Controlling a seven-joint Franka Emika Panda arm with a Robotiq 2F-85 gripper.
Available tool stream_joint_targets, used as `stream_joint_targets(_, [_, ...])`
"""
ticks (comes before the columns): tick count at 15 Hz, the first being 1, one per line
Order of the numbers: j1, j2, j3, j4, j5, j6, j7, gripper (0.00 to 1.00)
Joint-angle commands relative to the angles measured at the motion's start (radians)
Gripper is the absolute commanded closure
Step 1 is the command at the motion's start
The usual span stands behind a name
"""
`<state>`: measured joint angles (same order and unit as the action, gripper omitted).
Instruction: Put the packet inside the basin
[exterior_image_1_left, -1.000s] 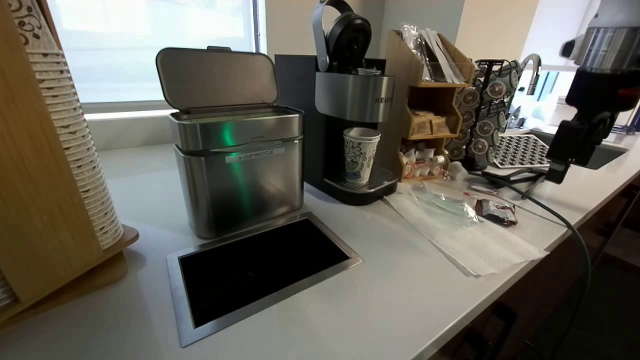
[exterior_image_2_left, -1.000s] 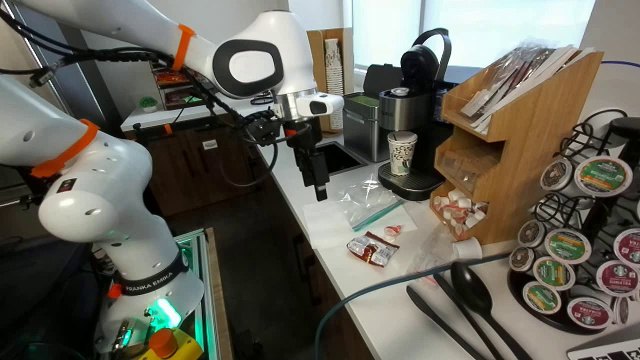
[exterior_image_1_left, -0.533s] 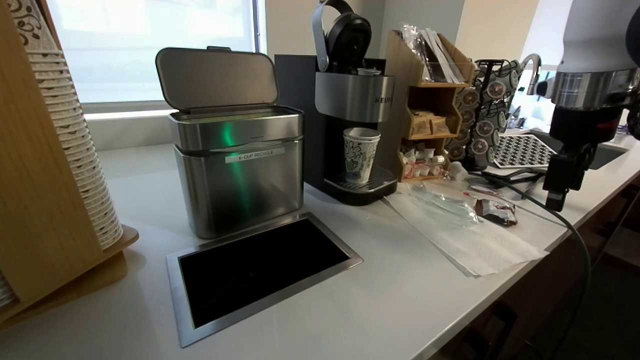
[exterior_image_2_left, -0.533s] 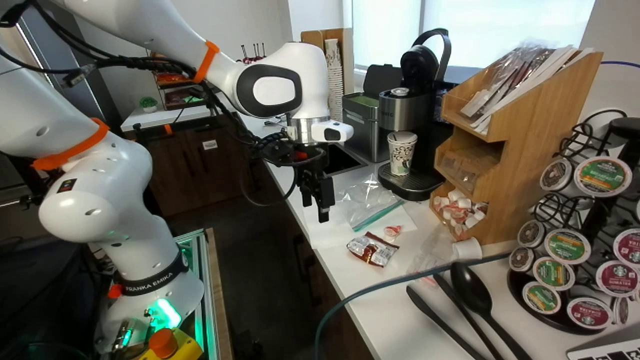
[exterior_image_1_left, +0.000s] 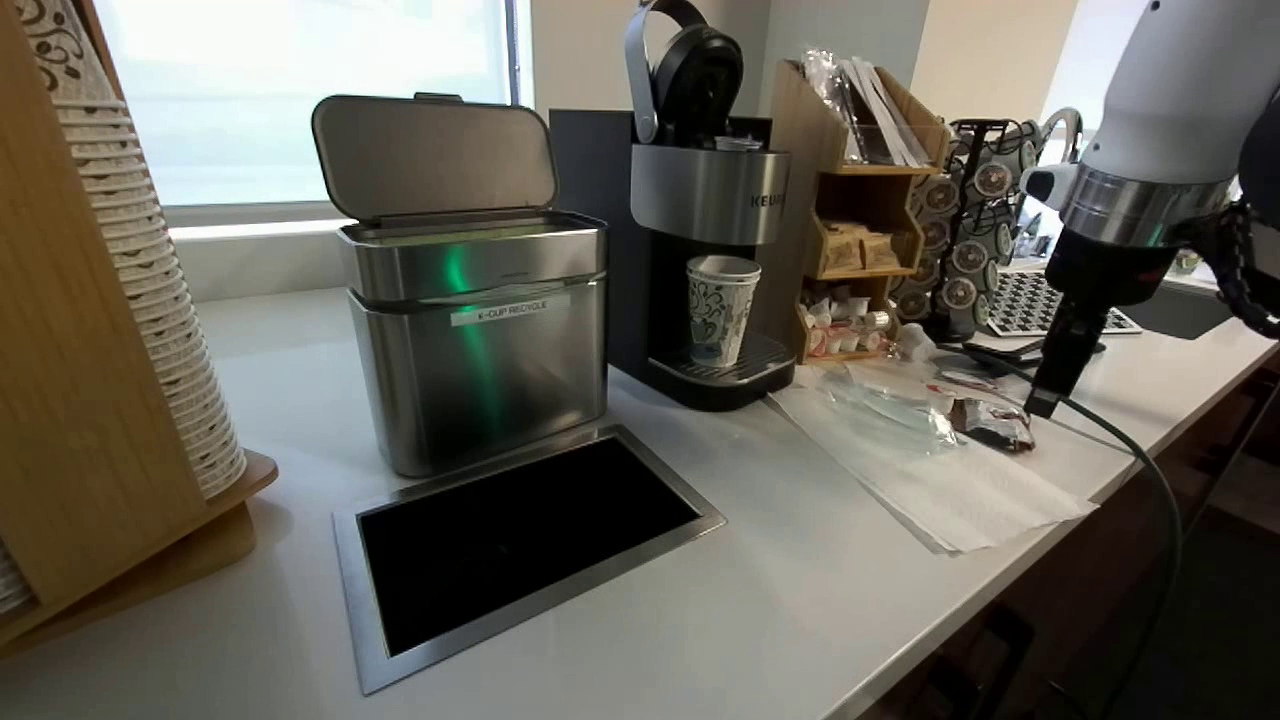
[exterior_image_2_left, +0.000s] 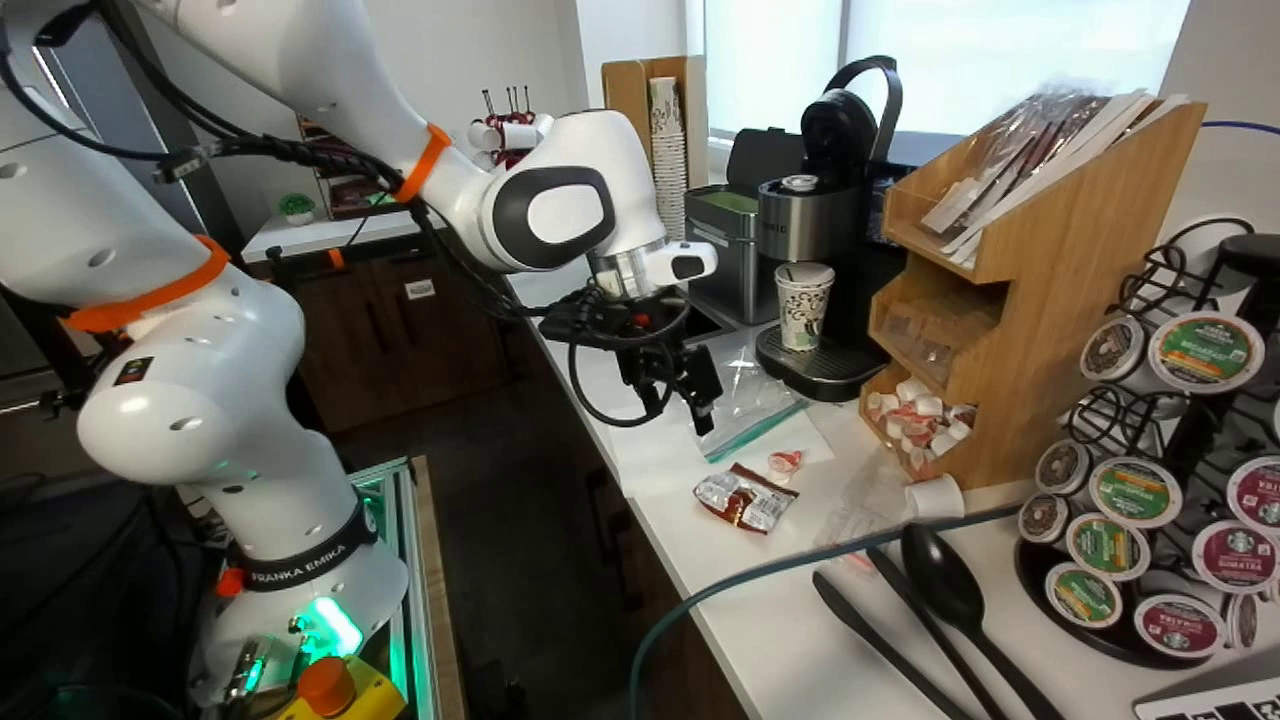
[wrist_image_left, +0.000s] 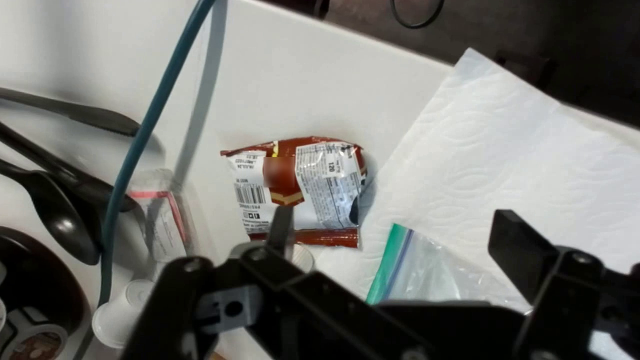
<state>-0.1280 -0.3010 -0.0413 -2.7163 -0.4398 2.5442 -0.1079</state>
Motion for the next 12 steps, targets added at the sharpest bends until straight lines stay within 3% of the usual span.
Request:
stream_joint_targets(1, [-0.037, 0.053, -0.013, -0.01, -0.077, 0.088, -0.015, 0.0])
stream_joint_targets(12, [-0.088, 0.203, -0.048, 0.019, -0.225, 0.214, 0.035, 0.0])
